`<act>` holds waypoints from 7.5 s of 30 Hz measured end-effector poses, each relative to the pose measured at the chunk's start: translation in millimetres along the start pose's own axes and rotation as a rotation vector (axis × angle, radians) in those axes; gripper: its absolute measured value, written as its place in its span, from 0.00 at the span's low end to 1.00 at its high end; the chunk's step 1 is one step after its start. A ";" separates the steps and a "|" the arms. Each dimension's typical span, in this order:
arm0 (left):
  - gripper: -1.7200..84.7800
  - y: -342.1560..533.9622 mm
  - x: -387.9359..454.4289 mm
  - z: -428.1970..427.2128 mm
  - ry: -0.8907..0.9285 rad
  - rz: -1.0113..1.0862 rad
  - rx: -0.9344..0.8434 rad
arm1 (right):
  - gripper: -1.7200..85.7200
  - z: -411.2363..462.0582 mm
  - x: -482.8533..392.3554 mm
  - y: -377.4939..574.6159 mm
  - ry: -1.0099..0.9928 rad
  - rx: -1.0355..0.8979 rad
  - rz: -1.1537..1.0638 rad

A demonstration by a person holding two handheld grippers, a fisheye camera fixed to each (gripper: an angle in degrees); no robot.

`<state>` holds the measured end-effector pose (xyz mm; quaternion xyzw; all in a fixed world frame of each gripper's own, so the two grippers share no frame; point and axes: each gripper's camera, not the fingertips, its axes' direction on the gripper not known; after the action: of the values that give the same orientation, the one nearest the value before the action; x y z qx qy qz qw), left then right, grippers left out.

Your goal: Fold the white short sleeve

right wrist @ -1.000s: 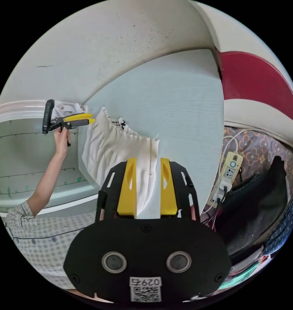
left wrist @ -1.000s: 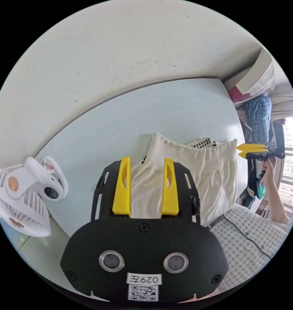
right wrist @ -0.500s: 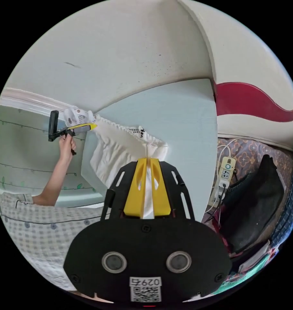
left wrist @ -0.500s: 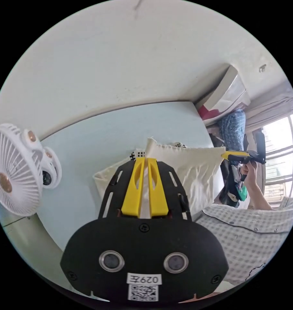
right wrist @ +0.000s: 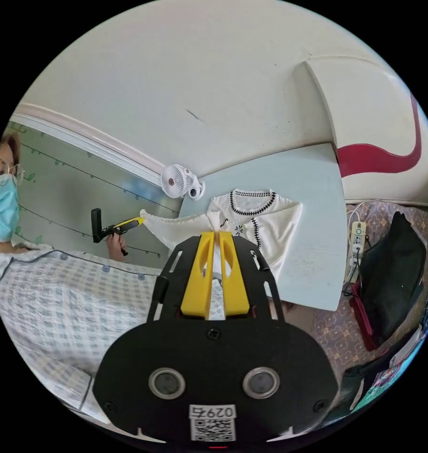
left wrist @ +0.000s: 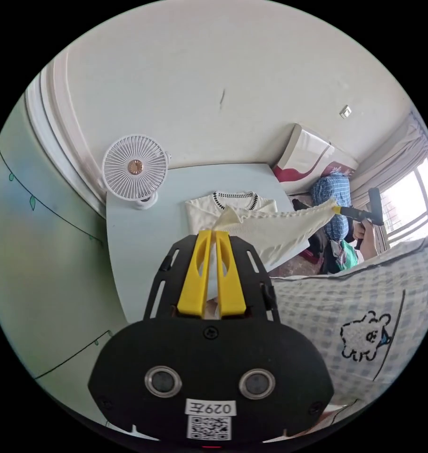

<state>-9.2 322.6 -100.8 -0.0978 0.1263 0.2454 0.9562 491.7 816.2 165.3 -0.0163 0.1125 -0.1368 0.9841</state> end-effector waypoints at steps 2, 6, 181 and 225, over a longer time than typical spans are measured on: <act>0.01 -29.9 -12.8 31.5 0.005 0.021 -0.010 | 0.03 23.5 9.5 -28.2 0.073 -0.056 0.009; 0.01 -96.2 -26.5 105.3 -0.046 0.041 -0.123 | 0.03 77.5 60.0 -86.0 0.153 -0.173 0.052; 0.19 352.0 -83.8 468.8 1.011 -0.419 -0.381 | 0.02 181.3 111.7 153.6 0.018 -0.401 0.287; 0.02 34.1 379.1 455.1 1.166 0.451 -0.543 | 0.03 -414.7 263.6 360.5 -0.399 0.379 0.224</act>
<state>383.4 633.8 217.0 -0.4218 0.5721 0.3689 0.5989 740.8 1090.6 -318.6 0.1539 -0.1096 -0.0398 0.9812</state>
